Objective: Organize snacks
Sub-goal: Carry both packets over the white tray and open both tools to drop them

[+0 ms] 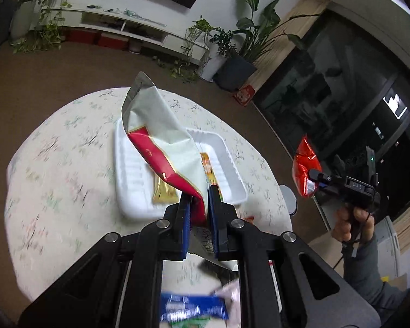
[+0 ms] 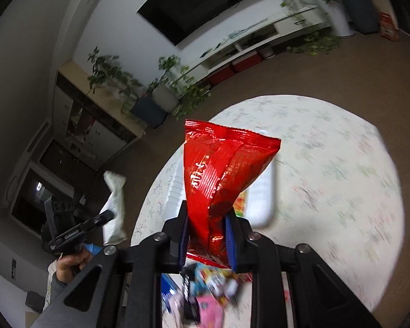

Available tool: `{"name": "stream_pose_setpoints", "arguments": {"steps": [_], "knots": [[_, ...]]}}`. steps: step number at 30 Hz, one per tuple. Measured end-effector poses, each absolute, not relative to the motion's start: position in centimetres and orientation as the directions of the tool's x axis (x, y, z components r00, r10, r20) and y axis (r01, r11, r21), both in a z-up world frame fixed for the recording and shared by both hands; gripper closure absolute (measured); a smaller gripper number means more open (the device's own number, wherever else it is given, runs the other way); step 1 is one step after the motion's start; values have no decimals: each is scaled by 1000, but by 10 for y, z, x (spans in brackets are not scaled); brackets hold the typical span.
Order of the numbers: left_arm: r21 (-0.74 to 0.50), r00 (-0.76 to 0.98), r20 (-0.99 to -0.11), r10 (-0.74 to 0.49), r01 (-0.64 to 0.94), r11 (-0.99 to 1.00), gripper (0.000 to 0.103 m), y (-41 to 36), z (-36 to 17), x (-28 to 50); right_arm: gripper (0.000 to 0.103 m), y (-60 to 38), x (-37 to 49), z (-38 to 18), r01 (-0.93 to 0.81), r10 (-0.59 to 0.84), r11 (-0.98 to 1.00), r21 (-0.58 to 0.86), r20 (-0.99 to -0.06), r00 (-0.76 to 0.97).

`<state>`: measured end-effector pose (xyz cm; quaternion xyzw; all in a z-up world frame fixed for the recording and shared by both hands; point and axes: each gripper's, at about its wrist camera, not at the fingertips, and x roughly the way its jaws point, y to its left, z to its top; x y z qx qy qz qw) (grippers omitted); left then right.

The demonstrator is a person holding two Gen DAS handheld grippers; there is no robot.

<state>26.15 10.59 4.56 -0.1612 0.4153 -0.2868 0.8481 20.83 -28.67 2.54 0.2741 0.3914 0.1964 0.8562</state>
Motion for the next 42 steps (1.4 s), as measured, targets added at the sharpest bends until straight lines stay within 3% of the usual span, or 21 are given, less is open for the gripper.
{"name": "stream_pose_setpoints", "arguments": {"steps": [9, 16, 27, 31, 33, 34, 35, 36, 37, 42], "knots": [[-469, 398, -730, -556, 300, 831, 93, 64, -23, 362, 78, -197, 307, -25, -154, 583, 799, 582, -684, 438], [-463, 337, -777, -532, 266, 845, 92, 68, -66, 365, 78, -184, 347, -68, -122, 556, 823, 554, -743, 372], [-448, 307, -788, -533, 307, 840, 92, 48, -78, 349, 78, -179, 354, -98, -140, 561, 825, 548, -763, 322], [-420, 337, -795, -505, 295, 858, 89, 46, -78, 350, 73, -181, 354, -100, -128, 555, 827, 547, -763, 330], [-418, 356, -792, -496, 276, 866, 86, 49, -76, 350, 65, -183, 352, -101, -113, 538, 838, 534, -771, 342], [-415, 369, -789, -491, 268, 869, 82, 51, -73, 350, 56, -186, 351, -102, -96, 536, 837, 539, -771, 344], [-415, 377, -787, -489, 264, 871, 71, 52, -72, 349, 50, -189, 349, -104, -85, 538, 834, 546, -768, 346], [-416, 384, -784, -489, 260, 871, 51, 52, -71, 349, 49, -192, 347, -105, -74, 544, 828, 556, -763, 349], [-417, 393, -779, -488, 255, 872, 42, 53, -71, 347, 47, -195, 346, -105, -69, 545, 826, 559, -761, 352], [-417, 429, -761, -487, 252, 873, 32, 58, -63, 346, 46, -204, 333, -111, -35, 556, 812, 583, -754, 349]]}}
